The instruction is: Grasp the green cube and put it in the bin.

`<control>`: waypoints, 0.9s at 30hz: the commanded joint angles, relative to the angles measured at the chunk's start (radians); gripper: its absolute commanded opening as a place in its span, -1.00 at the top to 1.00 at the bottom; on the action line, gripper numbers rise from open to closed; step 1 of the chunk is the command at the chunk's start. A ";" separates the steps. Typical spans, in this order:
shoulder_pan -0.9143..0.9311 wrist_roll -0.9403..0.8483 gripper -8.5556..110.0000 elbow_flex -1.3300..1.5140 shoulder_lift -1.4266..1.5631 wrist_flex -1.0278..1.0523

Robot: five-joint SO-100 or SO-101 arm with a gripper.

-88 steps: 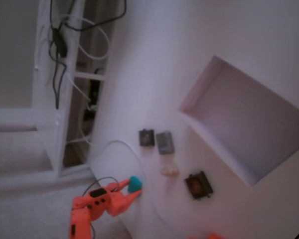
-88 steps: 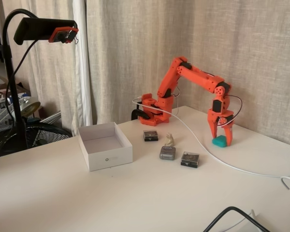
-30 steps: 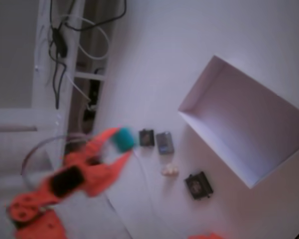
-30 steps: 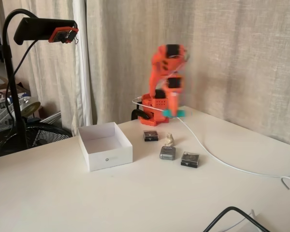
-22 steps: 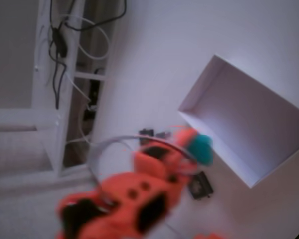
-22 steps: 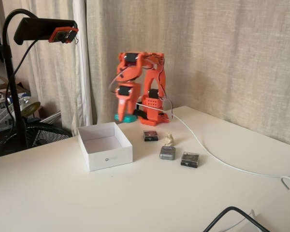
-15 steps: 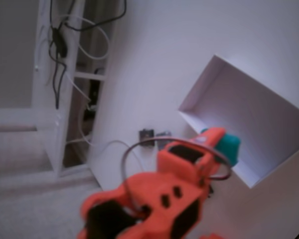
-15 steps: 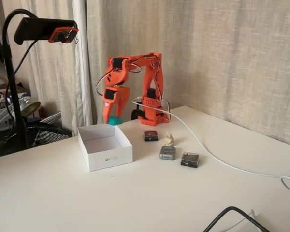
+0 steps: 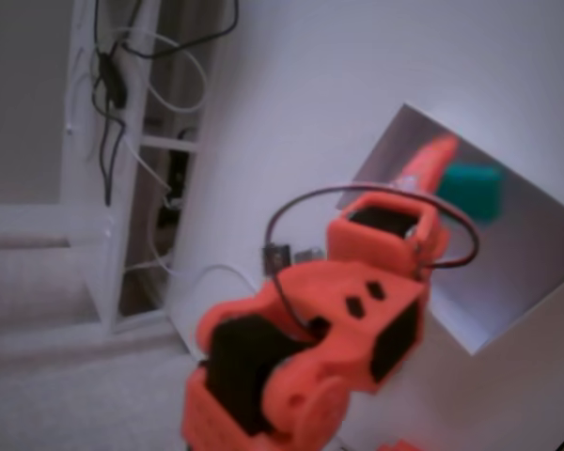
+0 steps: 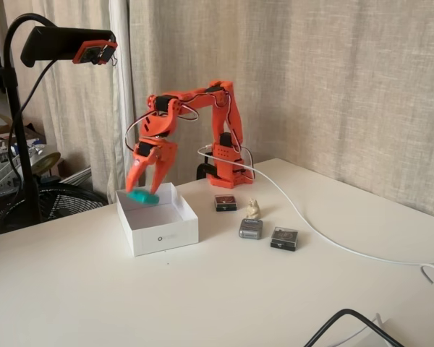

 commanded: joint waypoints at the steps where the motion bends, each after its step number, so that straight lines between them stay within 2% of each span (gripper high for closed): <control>1: -0.014 -0.003 -0.18 -0.041 0.005 -0.003; 4: -0.048 -0.003 -0.18 -0.038 0.021 0.012; 7: -0.160 -0.003 -0.18 0.041 0.132 0.032; 16: -0.828 -0.003 -0.18 0.466 0.736 -0.100; 20: -1.117 -0.002 -0.18 0.752 1.057 -0.140; 23: -1.259 -0.002 -0.18 1.002 1.319 -0.123; 27: -1.345 -0.002 -0.18 1.256 1.641 -0.060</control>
